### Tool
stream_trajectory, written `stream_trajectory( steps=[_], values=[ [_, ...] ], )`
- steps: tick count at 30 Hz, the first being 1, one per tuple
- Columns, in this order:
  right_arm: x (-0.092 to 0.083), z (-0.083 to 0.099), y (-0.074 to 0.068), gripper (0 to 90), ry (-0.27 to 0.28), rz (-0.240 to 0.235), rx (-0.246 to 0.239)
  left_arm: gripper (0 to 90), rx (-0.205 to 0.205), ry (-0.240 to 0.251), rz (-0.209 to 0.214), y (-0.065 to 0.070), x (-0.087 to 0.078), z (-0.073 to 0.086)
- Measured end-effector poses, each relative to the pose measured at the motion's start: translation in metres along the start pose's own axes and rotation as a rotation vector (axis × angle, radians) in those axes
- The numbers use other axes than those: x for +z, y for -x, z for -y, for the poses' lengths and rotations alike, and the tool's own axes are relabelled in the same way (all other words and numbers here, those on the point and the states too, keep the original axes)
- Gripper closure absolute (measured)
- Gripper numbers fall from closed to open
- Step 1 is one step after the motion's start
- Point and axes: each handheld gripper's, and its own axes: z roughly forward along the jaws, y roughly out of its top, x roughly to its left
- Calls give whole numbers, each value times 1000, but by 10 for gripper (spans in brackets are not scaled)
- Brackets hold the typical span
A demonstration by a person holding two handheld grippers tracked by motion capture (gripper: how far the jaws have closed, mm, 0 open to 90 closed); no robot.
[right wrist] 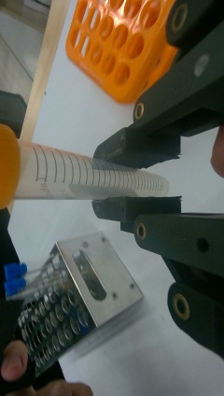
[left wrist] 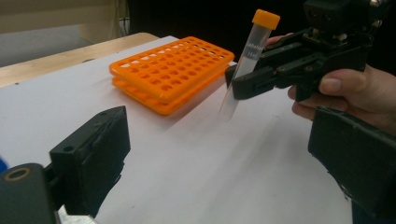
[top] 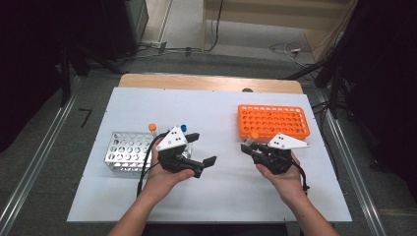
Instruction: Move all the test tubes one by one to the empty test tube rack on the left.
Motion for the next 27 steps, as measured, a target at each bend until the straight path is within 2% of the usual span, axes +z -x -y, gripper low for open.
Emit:
stream_trajectory(
  steps=[4,6,10,15,18,20,24,27],
  values=[
    [3,-2,-12,726,-2,-32,-27,145,20,-5,10,5,4,-1],
    [5,-3,-16,727,-7,-49,-31,186,18,-3,33,6,6,-1],
    [10,-3,-24,726,-24,-71,-43,312,20,17,57,10,8,-2],
    [15,-5,-36,726,-36,-99,-67,454,37,5,99,14,12,-2],
    [17,-7,-44,727,-44,-119,-79,489,55,-19,75,17,16,-2],
    [20,-8,-49,726,-47,-136,-93,521,47,-20,95,17,18,-2],
    [25,-8,-60,726,-67,-160,-115,605,42,-20,95,17,19,-1],
    [27,-8,-64,726,-71,-163,-122,667,56,-22,104,19,18,-2]
  ],
)
